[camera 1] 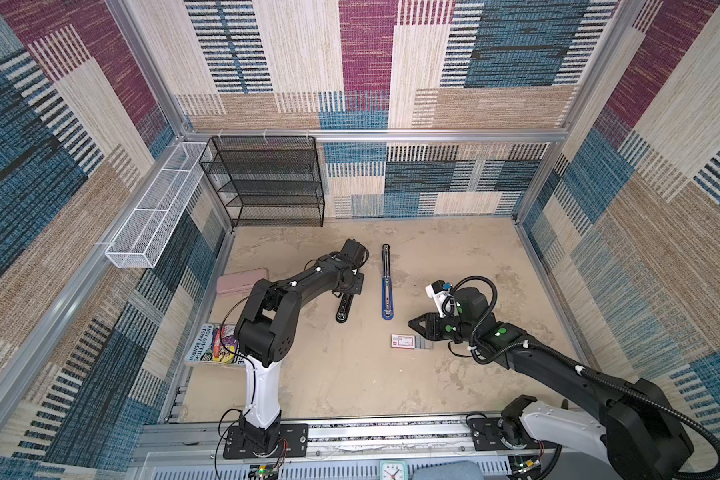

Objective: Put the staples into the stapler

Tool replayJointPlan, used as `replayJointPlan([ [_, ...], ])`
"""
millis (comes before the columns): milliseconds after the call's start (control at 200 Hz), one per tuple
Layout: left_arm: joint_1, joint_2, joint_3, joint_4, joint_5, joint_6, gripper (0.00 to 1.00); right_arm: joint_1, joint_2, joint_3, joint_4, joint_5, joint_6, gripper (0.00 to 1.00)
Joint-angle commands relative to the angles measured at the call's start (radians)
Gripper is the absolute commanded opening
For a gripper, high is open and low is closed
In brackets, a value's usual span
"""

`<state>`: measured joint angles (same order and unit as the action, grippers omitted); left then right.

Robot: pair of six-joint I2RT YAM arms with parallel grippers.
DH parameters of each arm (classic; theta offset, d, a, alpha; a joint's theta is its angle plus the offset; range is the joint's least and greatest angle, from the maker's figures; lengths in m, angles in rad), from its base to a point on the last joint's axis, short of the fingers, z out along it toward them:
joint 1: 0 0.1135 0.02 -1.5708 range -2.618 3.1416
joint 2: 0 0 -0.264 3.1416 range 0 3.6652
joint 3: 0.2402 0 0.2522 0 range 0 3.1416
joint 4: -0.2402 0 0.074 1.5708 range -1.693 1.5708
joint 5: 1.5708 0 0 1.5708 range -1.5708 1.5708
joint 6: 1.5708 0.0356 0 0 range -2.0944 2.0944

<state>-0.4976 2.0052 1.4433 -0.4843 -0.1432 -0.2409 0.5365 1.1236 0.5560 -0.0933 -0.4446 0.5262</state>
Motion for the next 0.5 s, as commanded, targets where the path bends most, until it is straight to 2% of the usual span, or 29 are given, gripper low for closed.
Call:
replayJointPlan([
  [0, 0.001, -0.011, 0.002, -0.019, 0.011, -0.023, 0.17, 0.000, 0.001, -0.002, 0.043, -0.005, 0.007, 0.28],
  [195, 0.001, -0.016, 0.000, -0.014, 0.010, -0.024, 0.20, 0.000, 0.004, -0.002, 0.044, -0.005, 0.008, 0.28],
  [331, 0.001, -0.026, -0.003, -0.011, 0.014, -0.024, 0.27, 0.000, 0.010, -0.002, 0.046, -0.007, 0.008, 0.28],
  [496, 0.001, -0.030, -0.001, -0.010, 0.013, -0.024, 0.26, 0.000, 0.016, 0.005, 0.044, -0.008, 0.005, 0.28],
])
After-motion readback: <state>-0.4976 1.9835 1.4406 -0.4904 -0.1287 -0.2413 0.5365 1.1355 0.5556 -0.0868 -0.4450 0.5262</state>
